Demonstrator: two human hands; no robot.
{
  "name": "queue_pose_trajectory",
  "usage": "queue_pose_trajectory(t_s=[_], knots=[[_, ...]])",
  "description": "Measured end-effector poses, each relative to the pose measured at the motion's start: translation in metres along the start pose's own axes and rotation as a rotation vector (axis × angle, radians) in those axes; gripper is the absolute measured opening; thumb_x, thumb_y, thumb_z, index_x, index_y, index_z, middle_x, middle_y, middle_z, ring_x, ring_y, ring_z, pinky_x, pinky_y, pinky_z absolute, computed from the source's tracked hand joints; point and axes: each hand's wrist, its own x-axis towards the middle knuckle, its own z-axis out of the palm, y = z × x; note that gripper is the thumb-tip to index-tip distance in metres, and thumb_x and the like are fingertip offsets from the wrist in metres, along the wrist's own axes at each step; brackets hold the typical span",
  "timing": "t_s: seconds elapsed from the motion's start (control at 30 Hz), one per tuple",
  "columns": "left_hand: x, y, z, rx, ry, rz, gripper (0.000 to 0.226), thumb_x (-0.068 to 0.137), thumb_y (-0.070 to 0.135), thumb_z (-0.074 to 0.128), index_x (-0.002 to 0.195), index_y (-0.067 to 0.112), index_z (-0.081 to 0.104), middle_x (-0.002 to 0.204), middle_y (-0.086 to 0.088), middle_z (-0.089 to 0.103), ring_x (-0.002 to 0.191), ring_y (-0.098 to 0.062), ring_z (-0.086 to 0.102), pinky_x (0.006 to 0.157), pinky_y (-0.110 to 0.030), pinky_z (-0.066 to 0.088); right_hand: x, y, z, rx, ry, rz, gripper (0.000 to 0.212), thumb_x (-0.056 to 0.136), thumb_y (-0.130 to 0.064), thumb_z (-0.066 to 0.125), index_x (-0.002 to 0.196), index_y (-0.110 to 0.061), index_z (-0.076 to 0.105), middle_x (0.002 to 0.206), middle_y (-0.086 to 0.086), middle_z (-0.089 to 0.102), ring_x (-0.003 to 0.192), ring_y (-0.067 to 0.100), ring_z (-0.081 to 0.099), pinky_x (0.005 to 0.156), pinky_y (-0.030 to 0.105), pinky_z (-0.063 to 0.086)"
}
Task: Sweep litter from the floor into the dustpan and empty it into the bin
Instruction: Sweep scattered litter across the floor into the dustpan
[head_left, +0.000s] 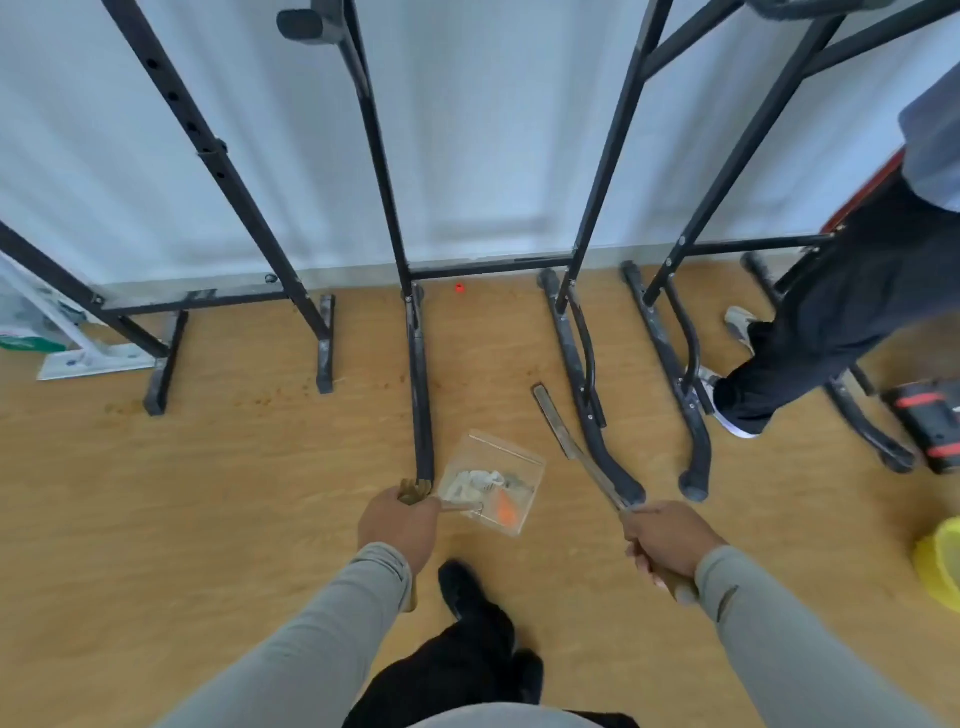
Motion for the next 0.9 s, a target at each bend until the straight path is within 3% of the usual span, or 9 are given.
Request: queue_pose_trajectory(t_s=[0.4, 0.57, 0.67, 0.8, 0.9], knots=[[0.064, 0.059, 0.027, -0.069, 0.018, -0.063, 0.023, 0.085, 0.030, 0.066, 0.102, 0.015, 0.071, 0.074, -0.003, 0.065, 0.063, -0.023, 0.061, 0.054, -0.027, 0.045, 0.064, -0.106, -0.034, -0.133, -0.066, -0.003, 0.013, 0.093, -0.004, 0.049, 0.088, -0.001, 0.060, 0.067, 0.016, 0.060, 0.042, 0.021, 0.046, 0.041, 0.026, 0.037], [0.081, 0.077, 0.039, -0.108, 0.063, -0.113, 0.024, 0.082, 0.036, 0.068, 0.099, 0.018, 0.069, 0.086, -0.006, 0.070, 0.080, -0.031, 0.069, 0.076, -0.039, 0.058, 0.102, -0.141, -0.045, -0.101, -0.061, 0.037, 0.011, 0.091, -0.004, 0.050, 0.082, -0.005, 0.056, 0.067, 0.017, 0.056, 0.040, 0.020, 0.044, 0.038, 0.021, 0.037], [0.086, 0.089, 0.053, -0.122, 0.108, -0.146, 0.024, 0.082, 0.035, 0.068, 0.099, 0.018, 0.069, 0.088, -0.006, 0.071, 0.083, -0.031, 0.068, 0.079, -0.040, 0.059, 0.125, -0.163, -0.054, -0.068, -0.067, 0.065, 0.012, 0.095, -0.002, 0.047, 0.087, -0.008, 0.054, 0.063, 0.014, 0.051, 0.036, 0.017, 0.041, 0.036, 0.017, 0.034], [0.092, 0.111, 0.079, -0.144, 0.157, -0.193, 0.029, 0.082, 0.037, 0.068, 0.101, 0.016, 0.070, 0.086, -0.008, 0.072, 0.080, -0.030, 0.068, 0.076, -0.040, 0.059, 0.157, -0.187, -0.078, -0.058, -0.092, 0.098, 0.014, 0.098, -0.005, 0.047, 0.097, -0.017, 0.054, 0.066, 0.010, 0.052, 0.034, 0.012, 0.046, 0.034, 0.015, 0.037], [0.095, 0.131, 0.102, -0.192, 0.188, -0.252, 0.031, 0.083, 0.034, 0.069, 0.107, 0.014, 0.069, 0.086, -0.007, 0.071, 0.079, -0.029, 0.067, 0.071, -0.035, 0.055, 0.184, -0.210, -0.108, -0.216, -0.100, 0.096, 0.013, 0.094, -0.004, 0.049, 0.084, -0.010, 0.056, 0.062, 0.010, 0.054, 0.037, 0.015, 0.045, 0.038, 0.017, 0.038]])
